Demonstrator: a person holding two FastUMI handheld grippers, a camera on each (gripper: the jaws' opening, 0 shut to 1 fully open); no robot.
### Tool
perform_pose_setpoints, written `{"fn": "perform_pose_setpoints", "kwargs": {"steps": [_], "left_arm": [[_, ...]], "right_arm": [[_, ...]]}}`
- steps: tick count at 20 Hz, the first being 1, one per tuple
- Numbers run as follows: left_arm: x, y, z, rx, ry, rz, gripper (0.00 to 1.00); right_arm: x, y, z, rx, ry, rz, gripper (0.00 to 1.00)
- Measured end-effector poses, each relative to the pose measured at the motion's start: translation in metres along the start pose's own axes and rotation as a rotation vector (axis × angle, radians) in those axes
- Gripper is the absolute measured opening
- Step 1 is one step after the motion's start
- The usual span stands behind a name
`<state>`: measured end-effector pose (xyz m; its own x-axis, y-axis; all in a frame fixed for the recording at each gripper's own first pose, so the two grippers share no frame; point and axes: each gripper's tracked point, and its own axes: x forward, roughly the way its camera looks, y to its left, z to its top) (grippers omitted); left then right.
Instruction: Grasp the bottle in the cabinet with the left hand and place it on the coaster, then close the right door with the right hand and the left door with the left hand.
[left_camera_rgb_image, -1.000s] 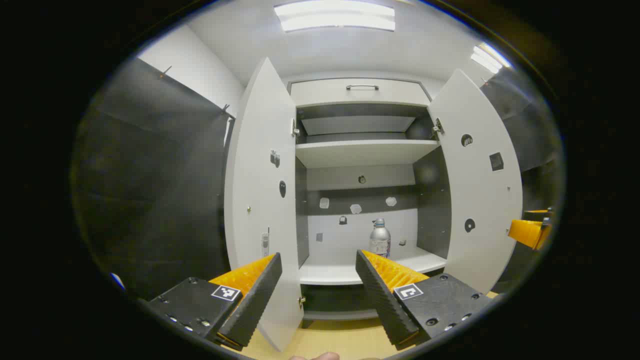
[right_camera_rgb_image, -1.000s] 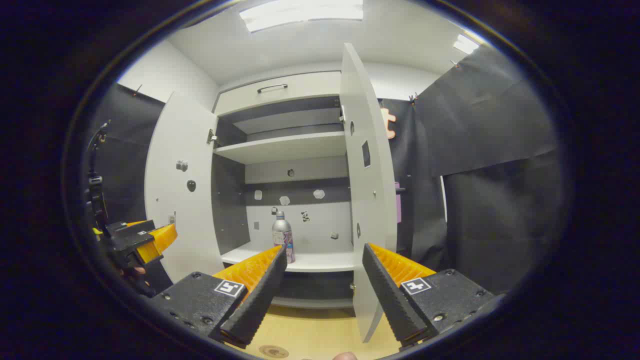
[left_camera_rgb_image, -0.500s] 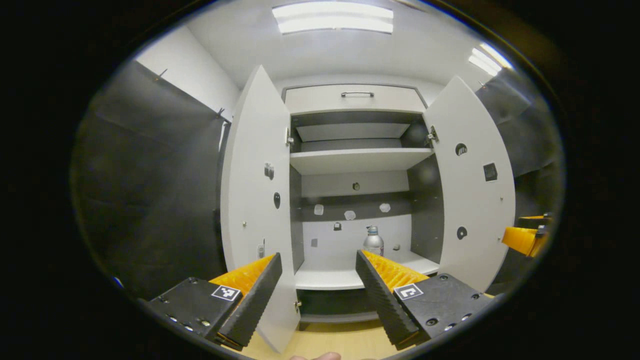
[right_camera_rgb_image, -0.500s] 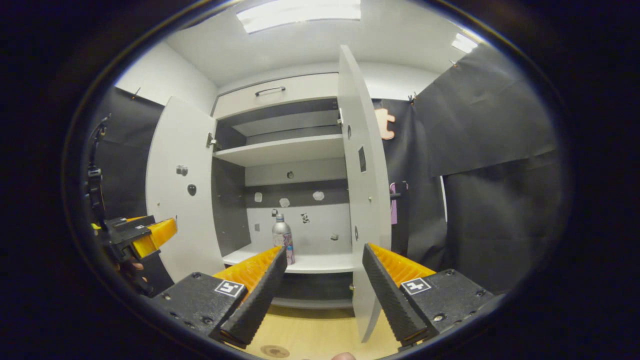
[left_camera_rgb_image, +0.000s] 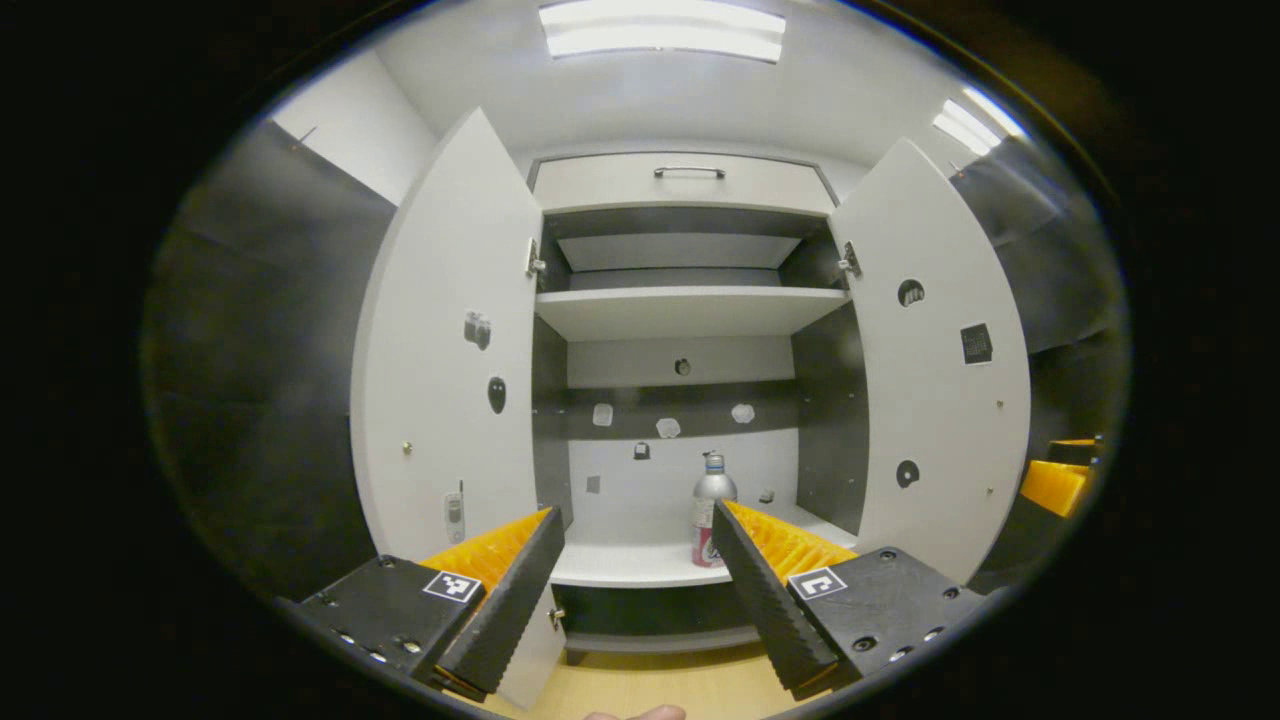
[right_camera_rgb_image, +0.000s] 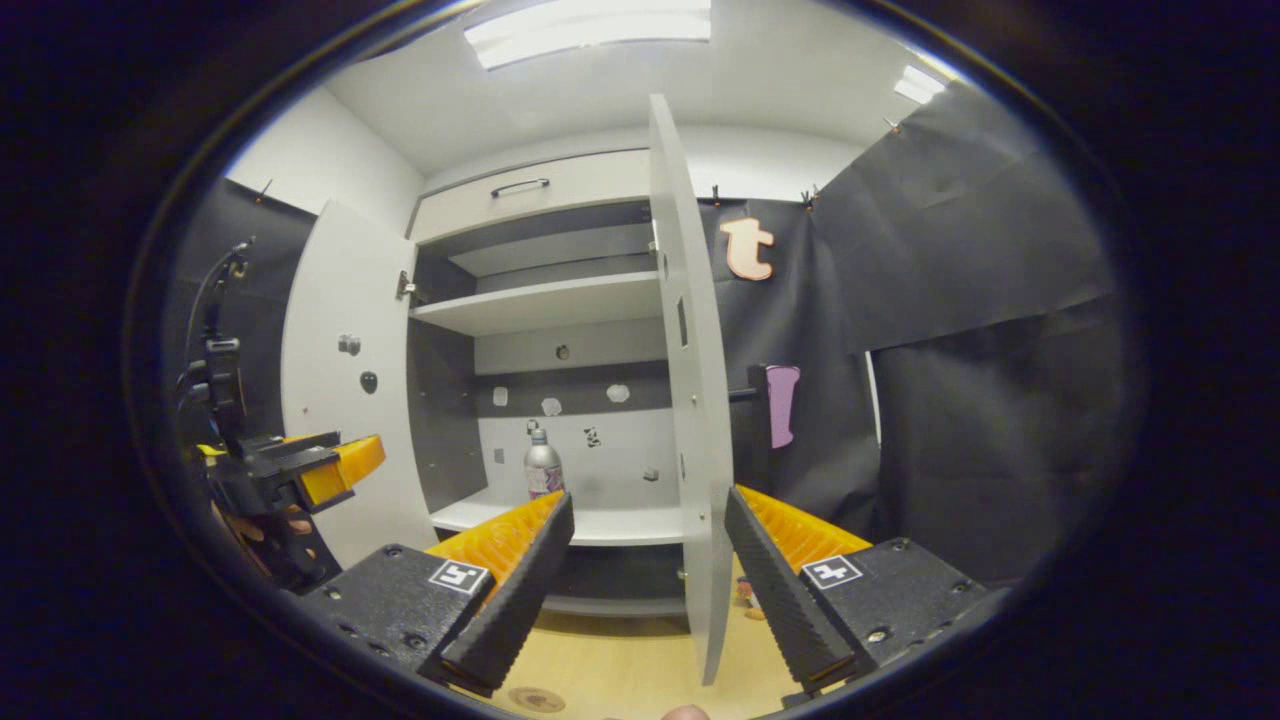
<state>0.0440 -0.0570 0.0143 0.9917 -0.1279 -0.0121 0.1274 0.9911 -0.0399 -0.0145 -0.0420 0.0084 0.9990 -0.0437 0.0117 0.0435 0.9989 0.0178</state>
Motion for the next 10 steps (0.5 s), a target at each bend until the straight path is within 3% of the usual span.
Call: {"fn": "perform_pose_setpoints", "kwargs": {"steps": [1, 7, 10], "left_arm": [[0.008, -0.006, -0.002, -0.013, 0.001, -0.016, 1.0], [0.057, -0.033, -0.008, -0.049, -0.011, -0.068, 1.0], [0.083, -0.042, -0.014, -0.047, -0.014, -0.073, 1.0]], "right_arm": [[-0.003, -0.009, 0.0, -0.002, -0.005, -0.02, 0.96], [-0.018, -0.054, 0.003, -0.008, -0.027, -0.148, 0.99], [-0.027, -0.072, 0.002, -0.03, -0.039, -0.213, 0.95]]}}
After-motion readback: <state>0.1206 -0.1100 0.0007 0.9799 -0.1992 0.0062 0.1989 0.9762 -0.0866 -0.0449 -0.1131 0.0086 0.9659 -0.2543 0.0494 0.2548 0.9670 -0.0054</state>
